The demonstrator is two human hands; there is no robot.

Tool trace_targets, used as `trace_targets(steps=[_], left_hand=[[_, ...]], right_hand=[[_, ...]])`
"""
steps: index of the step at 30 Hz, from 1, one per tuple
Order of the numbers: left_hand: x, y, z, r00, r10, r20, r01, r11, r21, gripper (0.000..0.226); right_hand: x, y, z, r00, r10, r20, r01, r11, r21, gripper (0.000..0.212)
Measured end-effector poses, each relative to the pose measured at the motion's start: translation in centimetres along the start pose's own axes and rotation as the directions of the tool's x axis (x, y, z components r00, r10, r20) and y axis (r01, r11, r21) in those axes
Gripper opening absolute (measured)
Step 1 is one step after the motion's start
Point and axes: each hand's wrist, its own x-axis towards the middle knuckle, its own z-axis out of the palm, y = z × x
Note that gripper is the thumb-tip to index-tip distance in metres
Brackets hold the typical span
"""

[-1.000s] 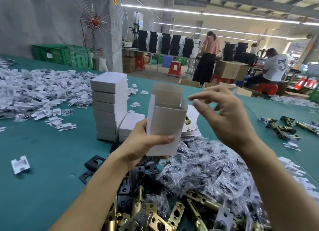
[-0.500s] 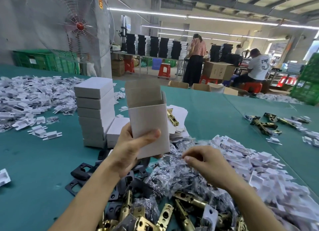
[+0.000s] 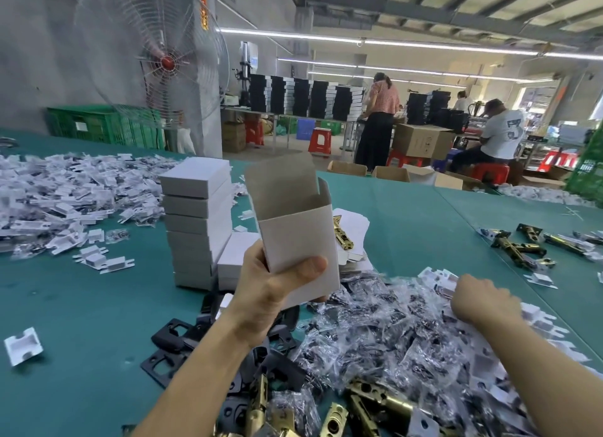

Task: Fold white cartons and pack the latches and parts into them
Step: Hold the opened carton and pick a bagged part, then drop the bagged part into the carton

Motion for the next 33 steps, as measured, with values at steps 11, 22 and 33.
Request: trace_targets(steps=[11,22,33], left_hand=[[0.0,-0.4,-0.2,0.999,-0.048,0.002,0.048,0.996,0.078,0.035],[0.2,-1.9,-1.1,0.956,-0.274,-0.105,0.292,0.930,0.222,0.027],[0.8,-2.3,-1.3,0.901,-0.188,-0.392,0.268,0.950,0.163,0.027]], right_hand=[[-0.8,-0.8,-1.3,0.969,-0.059,-0.240,0.077,0.995,0.064,0.022],[-9.8,-6.4,-9.8,0.606,-0.572,-0.553,0.752,0.183,0.634,0.026],[-9.1,-4.9,-7.2,0.699,-0.616,-0.364,0.671,0.386,0.633,0.016]])
